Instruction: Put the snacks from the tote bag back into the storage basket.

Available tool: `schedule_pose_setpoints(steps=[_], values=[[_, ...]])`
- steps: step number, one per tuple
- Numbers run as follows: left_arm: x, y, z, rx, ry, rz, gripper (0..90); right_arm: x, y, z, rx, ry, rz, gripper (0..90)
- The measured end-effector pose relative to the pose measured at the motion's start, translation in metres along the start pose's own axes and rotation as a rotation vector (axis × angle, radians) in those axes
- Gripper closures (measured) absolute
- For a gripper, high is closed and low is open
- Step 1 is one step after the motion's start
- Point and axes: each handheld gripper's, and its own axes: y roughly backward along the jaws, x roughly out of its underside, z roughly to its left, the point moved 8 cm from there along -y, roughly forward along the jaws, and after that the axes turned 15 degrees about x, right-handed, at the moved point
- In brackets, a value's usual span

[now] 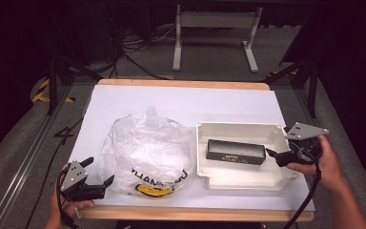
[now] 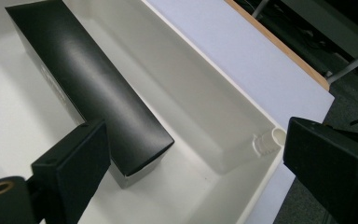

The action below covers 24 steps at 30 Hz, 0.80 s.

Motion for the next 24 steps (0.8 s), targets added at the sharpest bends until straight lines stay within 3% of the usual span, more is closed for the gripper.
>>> schedule_pose_setpoints(steps=[6, 9, 10, 24], values=[[0.0, -0.001, 0.001, -0.006, -0.001, 0.006, 5.4, 0.015, 0.005, -0.002, 0.026, -0.027, -0.003, 7.1], [0.0, -0.001, 0.001, -0.009, 0.004, 0.001, 5.5, 0.02, 0.009, 0.0, 0.014, -0.058, -0.014, 6.9], [0.0, -0.001, 0.001, -0.012, 0.006, 0.0, 5.5, 0.025, 0.011, 0.0, 0.033, -0.06, -0.03, 6.7], [-0.002, 0.0, 0.006, -0.02, 0.02, -0.018, 5.5, 0.058, 0.025, 0.006, 0.065, -0.146, -0.086, 5.1]])
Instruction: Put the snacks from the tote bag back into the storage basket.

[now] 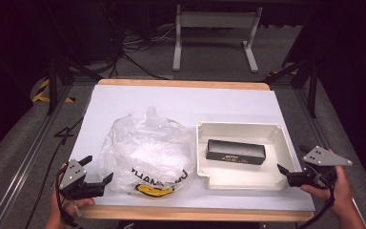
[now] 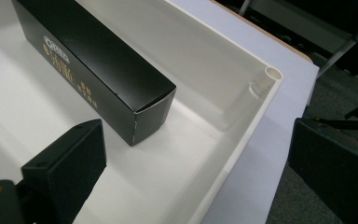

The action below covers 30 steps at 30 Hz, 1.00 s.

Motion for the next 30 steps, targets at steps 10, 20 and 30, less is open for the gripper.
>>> schedule_pose_setpoints(steps=[10, 20, 30], values=[[-0.001, -0.002, 0.001, 0.008, 0.001, -0.008, 5.5, 0.021, 0.011, 0.003, -0.006, -0.084, -0.066, 4.5], [-0.002, 0.001, 0.005, 0.005, 0.009, -0.031, 5.4, 0.039, 0.008, 0.013, 0.018, -0.11, -0.13, 5.2], [0.0, -0.003, 0.01, 0.02, 0.02, -0.033, 5.2, 0.053, -0.004, 0.021, 0.011, -0.155, -0.126, 5.6]])
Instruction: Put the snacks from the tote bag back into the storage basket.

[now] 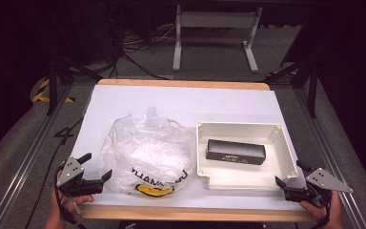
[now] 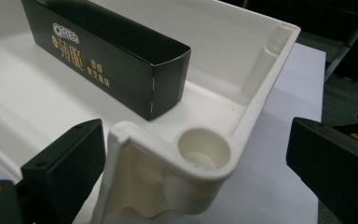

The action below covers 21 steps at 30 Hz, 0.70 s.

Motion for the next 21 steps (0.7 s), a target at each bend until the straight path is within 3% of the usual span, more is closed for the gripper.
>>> schedule_pose_setpoints(steps=[14, 21], values=[[-0.0032, -0.0001, -0.004, -0.005, -0.029, 0.0, 5.0, 0.0044, -0.0017, 0.0007, 0.025, 0.008, -0.008, 5.6], [-0.0033, -0.0021, -0.0043, -0.02, -0.038, 0.015, 5.4, 0.005, -0.0027, 0.0039, 0.037, 0.045, -0.001, 5.4]])
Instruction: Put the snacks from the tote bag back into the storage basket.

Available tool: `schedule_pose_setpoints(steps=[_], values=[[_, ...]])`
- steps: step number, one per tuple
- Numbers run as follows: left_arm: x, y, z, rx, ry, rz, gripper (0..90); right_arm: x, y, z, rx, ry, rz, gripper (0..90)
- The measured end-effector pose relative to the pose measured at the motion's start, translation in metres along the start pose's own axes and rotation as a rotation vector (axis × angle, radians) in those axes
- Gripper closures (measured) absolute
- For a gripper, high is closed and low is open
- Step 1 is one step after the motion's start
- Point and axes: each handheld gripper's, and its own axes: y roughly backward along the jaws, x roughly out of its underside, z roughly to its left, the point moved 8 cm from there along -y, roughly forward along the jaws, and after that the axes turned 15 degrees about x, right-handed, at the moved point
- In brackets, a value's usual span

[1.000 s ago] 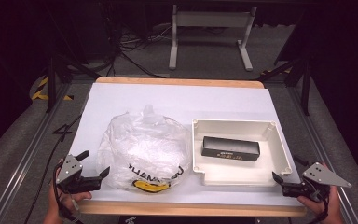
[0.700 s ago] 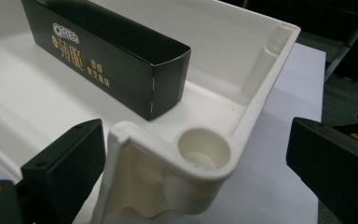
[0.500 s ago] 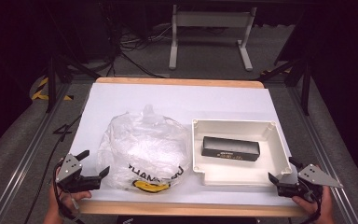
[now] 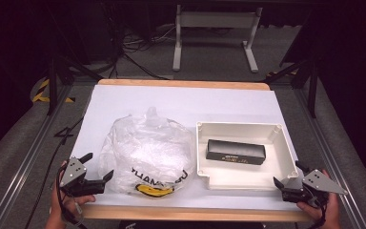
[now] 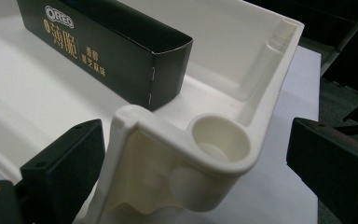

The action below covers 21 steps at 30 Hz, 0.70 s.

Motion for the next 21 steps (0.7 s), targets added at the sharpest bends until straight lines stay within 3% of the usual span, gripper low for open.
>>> schedule_pose_setpoints(steps=[4, 21], values=[[-0.0005, -0.0005, 0.0004, 0.001, 0.005, -0.003, 5.4, 0.0, 0.0002, -0.0018, 0.001, -0.019, -0.002, 5.4], [-0.0019, -0.002, 0.0012, -0.002, 0.01, -0.005, 5.3, 0.0005, -0.0002, -0.0014, -0.004, -0.016, -0.001, 5.3]])
